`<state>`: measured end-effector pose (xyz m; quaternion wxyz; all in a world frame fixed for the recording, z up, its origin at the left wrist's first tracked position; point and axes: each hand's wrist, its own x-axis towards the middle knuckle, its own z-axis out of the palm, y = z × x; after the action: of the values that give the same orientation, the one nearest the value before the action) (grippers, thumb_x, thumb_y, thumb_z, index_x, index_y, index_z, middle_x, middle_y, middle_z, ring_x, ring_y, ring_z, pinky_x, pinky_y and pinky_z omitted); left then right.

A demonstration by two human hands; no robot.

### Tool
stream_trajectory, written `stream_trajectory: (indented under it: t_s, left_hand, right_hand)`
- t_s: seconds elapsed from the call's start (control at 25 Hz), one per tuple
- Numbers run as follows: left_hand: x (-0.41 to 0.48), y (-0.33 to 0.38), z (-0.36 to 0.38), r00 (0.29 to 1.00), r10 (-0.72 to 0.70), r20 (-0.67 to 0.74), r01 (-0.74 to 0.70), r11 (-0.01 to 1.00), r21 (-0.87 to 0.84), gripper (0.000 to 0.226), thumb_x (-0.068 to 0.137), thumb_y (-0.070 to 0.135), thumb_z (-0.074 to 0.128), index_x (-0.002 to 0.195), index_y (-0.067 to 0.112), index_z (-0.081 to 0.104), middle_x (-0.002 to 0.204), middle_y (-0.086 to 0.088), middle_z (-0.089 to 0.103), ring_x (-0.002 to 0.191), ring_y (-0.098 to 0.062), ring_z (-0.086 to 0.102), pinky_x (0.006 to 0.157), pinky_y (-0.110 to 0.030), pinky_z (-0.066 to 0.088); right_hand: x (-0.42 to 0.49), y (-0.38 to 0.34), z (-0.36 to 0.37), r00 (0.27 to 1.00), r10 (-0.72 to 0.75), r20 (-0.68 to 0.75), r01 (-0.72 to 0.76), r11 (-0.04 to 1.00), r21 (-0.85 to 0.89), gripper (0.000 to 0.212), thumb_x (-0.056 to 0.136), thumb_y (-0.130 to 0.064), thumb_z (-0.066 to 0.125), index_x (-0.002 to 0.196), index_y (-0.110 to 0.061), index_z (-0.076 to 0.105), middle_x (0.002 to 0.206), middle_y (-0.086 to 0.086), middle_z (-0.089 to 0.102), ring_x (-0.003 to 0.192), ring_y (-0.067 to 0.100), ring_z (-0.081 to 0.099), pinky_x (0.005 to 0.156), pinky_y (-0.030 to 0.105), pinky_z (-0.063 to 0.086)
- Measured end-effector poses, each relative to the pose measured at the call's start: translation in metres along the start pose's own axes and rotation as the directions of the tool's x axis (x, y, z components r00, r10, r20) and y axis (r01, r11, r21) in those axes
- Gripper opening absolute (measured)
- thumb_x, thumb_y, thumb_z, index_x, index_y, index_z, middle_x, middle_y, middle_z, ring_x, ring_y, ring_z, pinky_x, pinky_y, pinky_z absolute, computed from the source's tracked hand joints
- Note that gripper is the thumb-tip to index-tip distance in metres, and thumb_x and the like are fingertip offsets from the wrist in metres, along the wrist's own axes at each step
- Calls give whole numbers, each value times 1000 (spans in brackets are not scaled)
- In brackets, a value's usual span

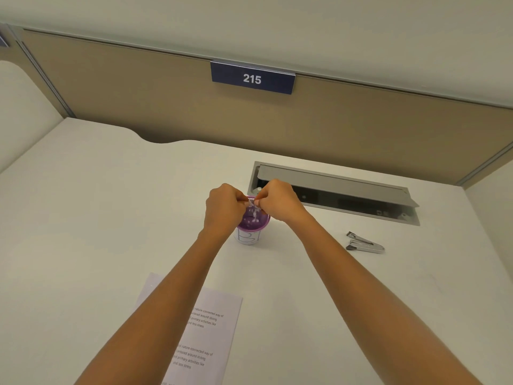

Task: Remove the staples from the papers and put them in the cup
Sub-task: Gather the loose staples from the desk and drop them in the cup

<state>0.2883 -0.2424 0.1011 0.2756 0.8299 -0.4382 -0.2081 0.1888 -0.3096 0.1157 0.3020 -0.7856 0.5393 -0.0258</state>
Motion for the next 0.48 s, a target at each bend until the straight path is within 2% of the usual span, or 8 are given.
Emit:
stream_trajectory:
  t_s: [0.24, 0.48]
  left_hand:
    - [-1, -1, 1, 1000, 23, 13, -24, 998, 61, 26, 93, 19, 62, 113, 7, 71, 114, -14, 71, 99, -30, 67, 85, -35, 55]
    - [-4, -2, 1, 995, 82, -58, -81, 996, 26, 15, 87, 17, 68, 98, 8, 74, 101, -11, 74, 88, -27, 68, 75, -31, 53]
  right_hand:
    - [-3, -7, 0, 998, -37, -52, 31, 994, -109, 27, 91, -20, 63, 116, -8, 68, 113, 11, 68, 97, 25, 65, 84, 31, 53]
    - [-6, -12, 0, 992, -83, -92, 68, 986, -154, 27, 88, -22, 67, 113, -10, 67, 112, 11, 67, 98, 25, 64, 90, 33, 51]
